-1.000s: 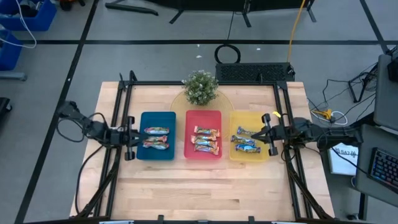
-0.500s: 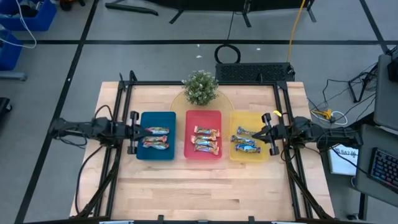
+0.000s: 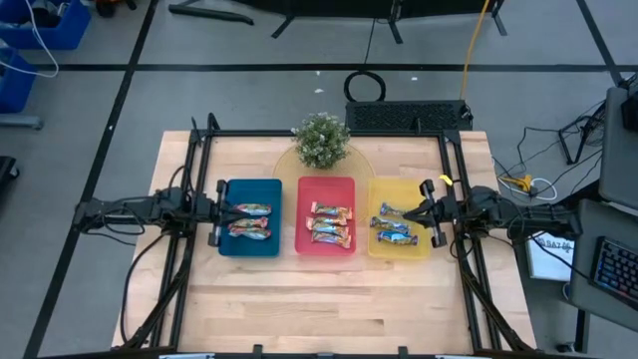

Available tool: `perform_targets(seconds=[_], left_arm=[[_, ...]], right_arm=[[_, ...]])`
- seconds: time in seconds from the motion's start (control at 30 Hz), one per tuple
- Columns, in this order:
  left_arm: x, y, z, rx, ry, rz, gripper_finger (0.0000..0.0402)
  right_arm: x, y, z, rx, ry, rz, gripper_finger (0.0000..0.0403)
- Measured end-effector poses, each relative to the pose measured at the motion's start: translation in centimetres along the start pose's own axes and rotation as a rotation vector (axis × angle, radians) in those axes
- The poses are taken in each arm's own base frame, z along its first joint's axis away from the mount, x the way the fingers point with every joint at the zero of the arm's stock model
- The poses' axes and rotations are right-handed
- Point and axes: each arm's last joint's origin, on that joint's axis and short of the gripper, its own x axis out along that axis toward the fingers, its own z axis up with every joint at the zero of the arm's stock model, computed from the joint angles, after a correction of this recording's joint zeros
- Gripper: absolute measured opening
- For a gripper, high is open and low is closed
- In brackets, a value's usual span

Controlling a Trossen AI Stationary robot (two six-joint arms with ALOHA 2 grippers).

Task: Pick and place Granola Bars by type
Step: Return to Home Position

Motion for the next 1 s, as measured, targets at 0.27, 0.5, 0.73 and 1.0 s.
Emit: perform_targets(seconds=[0.27,0.5,0.73,1.0], left_arm=[[0.00,-0.03,-0.15,-0.022,0.016,-0.007,0.0002],[0.00,-0.11,-0.29,-0.061,0.029,-0.028,0.0025],[0.00,-0.11,-0.31,-0.129,0.032,-0.028,0.0040],[0.00,-0.11,-0.30,-0.130,0.031,-0.028,0.0036]], right_arm=[[-0.02,-0.13,0.00,-0.027,0.001,-0.013,0.0000],[-0.02,-0.13,0.00,-0.049,0.001,-0.013,0.0000],[-0.02,-0.13,-0.06,-0.003,0.007,-0.013,0.0000],[-0.02,-0.13,-0.06,-0.003,0.007,-0.013,0.0000]])
